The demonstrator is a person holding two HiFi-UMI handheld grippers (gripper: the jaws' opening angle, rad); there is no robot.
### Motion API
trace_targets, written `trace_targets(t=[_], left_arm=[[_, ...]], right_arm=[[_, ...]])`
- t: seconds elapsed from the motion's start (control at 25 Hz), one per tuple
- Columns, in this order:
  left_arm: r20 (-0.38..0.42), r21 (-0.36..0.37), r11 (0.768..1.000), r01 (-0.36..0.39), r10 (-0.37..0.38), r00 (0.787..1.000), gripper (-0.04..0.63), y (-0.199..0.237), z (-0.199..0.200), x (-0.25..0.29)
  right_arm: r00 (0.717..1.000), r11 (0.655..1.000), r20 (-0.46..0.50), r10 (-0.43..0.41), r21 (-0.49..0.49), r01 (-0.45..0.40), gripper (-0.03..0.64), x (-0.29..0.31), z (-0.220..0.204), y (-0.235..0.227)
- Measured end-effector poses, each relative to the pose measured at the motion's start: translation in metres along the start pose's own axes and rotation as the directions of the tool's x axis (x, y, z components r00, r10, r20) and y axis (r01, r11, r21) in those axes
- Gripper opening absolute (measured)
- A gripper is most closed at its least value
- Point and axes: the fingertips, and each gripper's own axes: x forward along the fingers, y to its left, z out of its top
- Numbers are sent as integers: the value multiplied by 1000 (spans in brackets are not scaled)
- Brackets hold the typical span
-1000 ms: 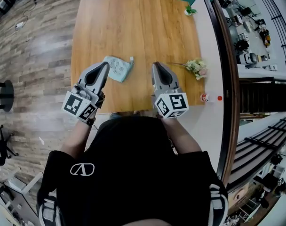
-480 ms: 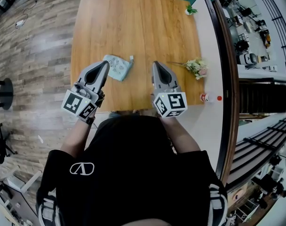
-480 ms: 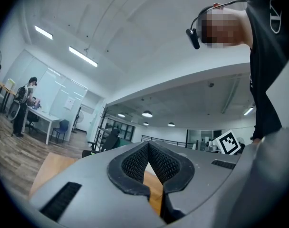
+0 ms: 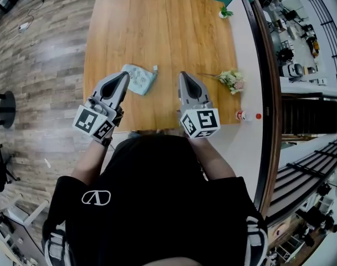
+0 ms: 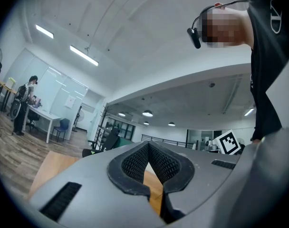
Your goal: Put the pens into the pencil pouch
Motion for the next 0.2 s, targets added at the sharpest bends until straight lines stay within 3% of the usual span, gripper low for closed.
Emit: trace_targets(t=[0.2], left_arm=[[-10,-18,1000,-9,8,1000,2,8,-3,-6]], right_arm=[[1000,1000,-2,1,-3,-1,0,5,0,5]])
